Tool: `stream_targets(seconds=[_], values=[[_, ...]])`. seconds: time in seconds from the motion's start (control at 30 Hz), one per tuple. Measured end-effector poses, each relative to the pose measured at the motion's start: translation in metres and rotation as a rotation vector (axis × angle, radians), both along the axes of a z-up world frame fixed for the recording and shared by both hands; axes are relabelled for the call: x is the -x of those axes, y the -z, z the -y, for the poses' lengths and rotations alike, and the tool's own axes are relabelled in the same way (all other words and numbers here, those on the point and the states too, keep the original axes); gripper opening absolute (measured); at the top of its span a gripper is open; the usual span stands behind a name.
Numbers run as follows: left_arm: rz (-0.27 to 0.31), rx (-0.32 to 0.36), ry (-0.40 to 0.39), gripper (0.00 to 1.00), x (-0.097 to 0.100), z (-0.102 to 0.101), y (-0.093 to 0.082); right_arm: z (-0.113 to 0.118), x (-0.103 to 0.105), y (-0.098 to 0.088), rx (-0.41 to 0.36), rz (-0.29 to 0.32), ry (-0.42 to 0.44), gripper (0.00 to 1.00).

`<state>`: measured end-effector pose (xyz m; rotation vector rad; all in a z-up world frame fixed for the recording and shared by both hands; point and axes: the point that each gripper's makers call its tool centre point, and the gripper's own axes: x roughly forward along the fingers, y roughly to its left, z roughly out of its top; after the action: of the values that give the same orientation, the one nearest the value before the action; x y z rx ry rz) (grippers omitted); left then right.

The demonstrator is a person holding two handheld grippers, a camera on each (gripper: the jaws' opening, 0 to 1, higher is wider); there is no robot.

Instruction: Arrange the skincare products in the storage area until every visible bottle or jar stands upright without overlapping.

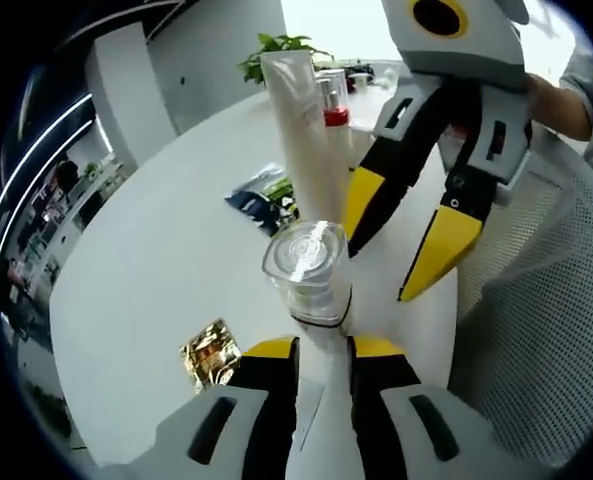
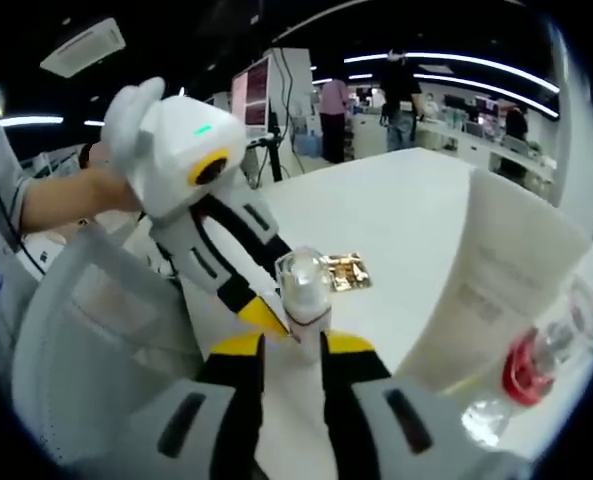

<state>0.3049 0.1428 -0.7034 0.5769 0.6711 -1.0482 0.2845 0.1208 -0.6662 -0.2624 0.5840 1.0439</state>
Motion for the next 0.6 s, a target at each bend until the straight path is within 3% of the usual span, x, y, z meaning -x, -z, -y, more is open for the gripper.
stream_targets(seconds=[0.6], values=[[-0.011,-0.001,0.022,0.10,-0.002,0.011,0.004,0.023,0.009,-0.033,-0.035,0.029,0.023,0.22]])
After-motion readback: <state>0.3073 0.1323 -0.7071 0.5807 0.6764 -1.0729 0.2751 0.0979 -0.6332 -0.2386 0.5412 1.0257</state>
